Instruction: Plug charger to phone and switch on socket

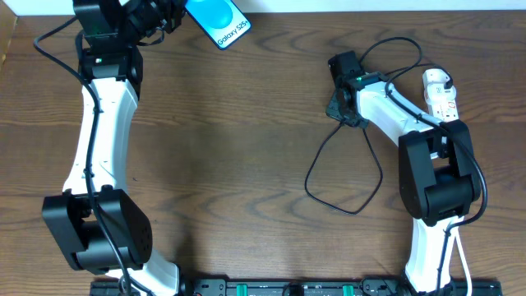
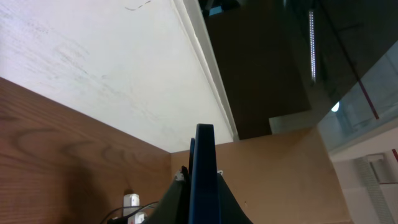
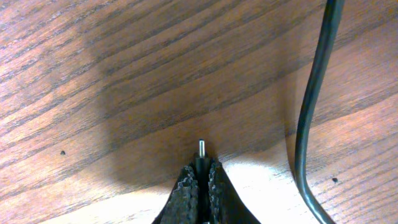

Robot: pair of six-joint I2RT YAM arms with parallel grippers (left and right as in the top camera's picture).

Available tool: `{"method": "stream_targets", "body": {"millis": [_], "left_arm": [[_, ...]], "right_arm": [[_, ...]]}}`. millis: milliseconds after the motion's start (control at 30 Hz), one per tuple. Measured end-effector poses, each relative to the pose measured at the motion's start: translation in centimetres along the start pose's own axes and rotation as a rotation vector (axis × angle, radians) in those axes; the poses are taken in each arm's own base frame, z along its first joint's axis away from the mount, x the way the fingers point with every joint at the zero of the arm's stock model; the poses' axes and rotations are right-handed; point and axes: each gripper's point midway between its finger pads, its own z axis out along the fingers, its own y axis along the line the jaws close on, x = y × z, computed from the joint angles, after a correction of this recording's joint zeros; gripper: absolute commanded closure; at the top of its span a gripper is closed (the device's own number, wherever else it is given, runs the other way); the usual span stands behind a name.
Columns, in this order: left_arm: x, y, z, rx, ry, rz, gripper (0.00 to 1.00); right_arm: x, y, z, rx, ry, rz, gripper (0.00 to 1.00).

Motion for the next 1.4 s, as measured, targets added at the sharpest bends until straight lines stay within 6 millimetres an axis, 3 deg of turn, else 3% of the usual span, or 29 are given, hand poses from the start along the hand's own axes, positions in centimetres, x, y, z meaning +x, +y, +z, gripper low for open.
{"method": "stream_targets", "body": {"millis": [133,200,333,400,500,600,800,1100,1400], "left_arm": [[0.0,0.0,0.0,0.0,0.0,0.0,0.93],[0.0,0.0,0.0,0.001,0.002,0.0,0.93],[0.1,0.0,0.0,0.002,0.007,0.0,0.93],[0.2,-0.1,0.0,0.004,0.014,0.001,0.92],[0.5,-0.2,0.0,0.01,0.032,0.012,0.93],[0.9,-0.3,0.0,0.017,0.052,0.026,0.93],[1.5,-0.5,-0.1,0.029,0.087,0.037,0.93],[2.3,-0.4,-0.2,0.036,0.13,0.071,0.93],[2.3,-0.4,-0.2,0.038,0.132,0.096,0.93]], "right_arm": [[-0.1,1.1,0.0,-0.058,0.003,-0.031,0.99],[0.1,3.4,-0.1,-0.177,0.029,-0.094,0.99],[3.0,8.8,-1.1,-0.519,0.159,-0.28,0.99],[4.9,11.4,-2.7,-0.732,0.23,-0.38,0.99],[6.5,13.3,-5.2,-0.945,0.281,-0.472,0.99],[7.8,15.2,-10.1,-1.268,0.315,-0.6,0.99],[8.3,15.8,-16.1,-1.63,0.303,-0.753,0.99],[6.8,16.6,-20.3,-1.788,0.195,-0.888,0.99],[5.4,16.2,-27.3,-1.853,0.073,-0.975,0.99]]}}
